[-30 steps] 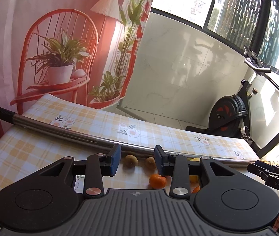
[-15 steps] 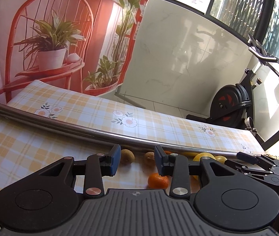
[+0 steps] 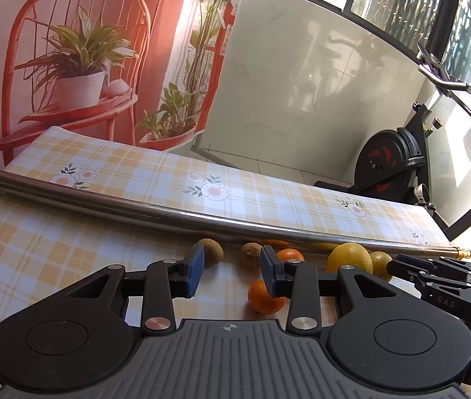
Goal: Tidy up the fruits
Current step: 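Grasp a yellow grapefruit with the right tool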
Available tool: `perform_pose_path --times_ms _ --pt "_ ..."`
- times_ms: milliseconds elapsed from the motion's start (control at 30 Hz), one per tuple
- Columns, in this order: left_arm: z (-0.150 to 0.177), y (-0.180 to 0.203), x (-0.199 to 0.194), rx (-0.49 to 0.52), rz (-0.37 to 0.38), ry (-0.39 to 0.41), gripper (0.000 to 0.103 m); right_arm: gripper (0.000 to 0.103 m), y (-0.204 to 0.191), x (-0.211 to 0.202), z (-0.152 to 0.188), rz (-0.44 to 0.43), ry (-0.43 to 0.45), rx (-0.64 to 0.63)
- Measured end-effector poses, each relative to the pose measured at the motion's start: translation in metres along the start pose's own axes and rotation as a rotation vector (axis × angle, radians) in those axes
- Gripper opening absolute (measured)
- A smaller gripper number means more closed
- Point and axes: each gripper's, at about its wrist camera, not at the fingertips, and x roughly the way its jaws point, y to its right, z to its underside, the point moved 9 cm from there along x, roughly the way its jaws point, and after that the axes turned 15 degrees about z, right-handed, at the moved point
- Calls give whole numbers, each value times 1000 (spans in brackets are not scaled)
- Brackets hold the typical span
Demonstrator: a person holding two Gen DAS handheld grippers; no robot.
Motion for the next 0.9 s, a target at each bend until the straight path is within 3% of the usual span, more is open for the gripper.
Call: perform_pose_path --times_ms 400,600,733,900 --pt "1 13 1 28 23 -14 39 24 39 -17 20 81 -17 99" --pt "3 16 5 42 28 -24 39 31 48 -28 29 95 -3 141" --pt "4 16 6 42 29 -29 39 45 47 -26 28 83 4 144" --pt "6 11 8 35 24 -41 39 46 33 -10 22 70 8 130"
